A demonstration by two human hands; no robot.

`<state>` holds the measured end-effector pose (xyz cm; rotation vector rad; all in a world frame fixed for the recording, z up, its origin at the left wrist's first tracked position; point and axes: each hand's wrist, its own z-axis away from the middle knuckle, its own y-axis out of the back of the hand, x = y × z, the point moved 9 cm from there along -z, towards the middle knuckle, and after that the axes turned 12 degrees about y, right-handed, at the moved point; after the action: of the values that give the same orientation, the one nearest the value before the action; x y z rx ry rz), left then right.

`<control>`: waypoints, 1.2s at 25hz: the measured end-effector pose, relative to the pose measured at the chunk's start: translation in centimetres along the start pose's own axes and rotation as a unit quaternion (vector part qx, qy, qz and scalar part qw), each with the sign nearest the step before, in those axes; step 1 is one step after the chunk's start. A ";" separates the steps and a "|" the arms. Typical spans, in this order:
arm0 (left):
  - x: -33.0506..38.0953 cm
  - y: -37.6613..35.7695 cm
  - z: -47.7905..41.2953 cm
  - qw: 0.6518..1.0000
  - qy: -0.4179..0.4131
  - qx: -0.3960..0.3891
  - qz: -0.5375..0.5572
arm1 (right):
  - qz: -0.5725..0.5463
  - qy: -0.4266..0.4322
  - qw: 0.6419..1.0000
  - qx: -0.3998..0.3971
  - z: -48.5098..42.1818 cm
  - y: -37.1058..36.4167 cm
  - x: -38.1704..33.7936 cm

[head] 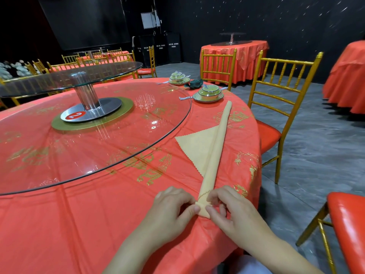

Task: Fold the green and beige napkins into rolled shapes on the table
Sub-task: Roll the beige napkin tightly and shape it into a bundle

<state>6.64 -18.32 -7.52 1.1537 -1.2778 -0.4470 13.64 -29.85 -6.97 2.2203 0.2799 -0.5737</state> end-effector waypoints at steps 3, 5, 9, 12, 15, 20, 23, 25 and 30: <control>0.4 0.0 -0.1 0.999 0.025 0.005 -0.047 | 0.006 0.012 1.000 0.012 0.1 0.2 -0.1; 0.4 0.2 -0.1 0.997 0.039 0.021 -0.061 | 0.041 0.021 0.999 0.007 0.3 0.1 -0.2; 0.3 1.0 0.1 0.999 0.009 0.050 -0.015 | 0.081 0.022 0.996 0.011 -0.2 0.1 -0.1; 0.4 0.5 0.1 0.999 -0.020 0.016 0.031 | 0.087 0.009 0.996 -0.003 -0.6 0.0 0.3; 0.3 0.5 -0.1 0.999 -0.019 0.019 0.037 | 0.093 0.012 0.995 -0.019 -1.0 0.0 0.3; 1.0 0.3 0.0 0.999 -0.035 -0.006 0.011 | 0.087 0.033 0.995 -0.046 -0.8 0.2 0.3; 2.7 0.3 -0.1 0.998 -0.062 -0.025 -0.019 | 0.070 0.041 0.995 -0.061 -0.3 0.6 0.5; 3.8 0.2 0.3 0.995 -0.082 -0.042 -0.022 | 0.070 0.045 0.994 -0.071 0.2 0.8 0.4; 3.6 -0.5 0.4 0.993 0.005 -0.100 0.063 | 0.001 -0.009 0.996 -0.084 0.7 0.9 1.2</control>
<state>7.53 -21.59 -6.14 0.9008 -1.2575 -0.4643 14.85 -30.98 -7.39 2.0514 0.3050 -0.5485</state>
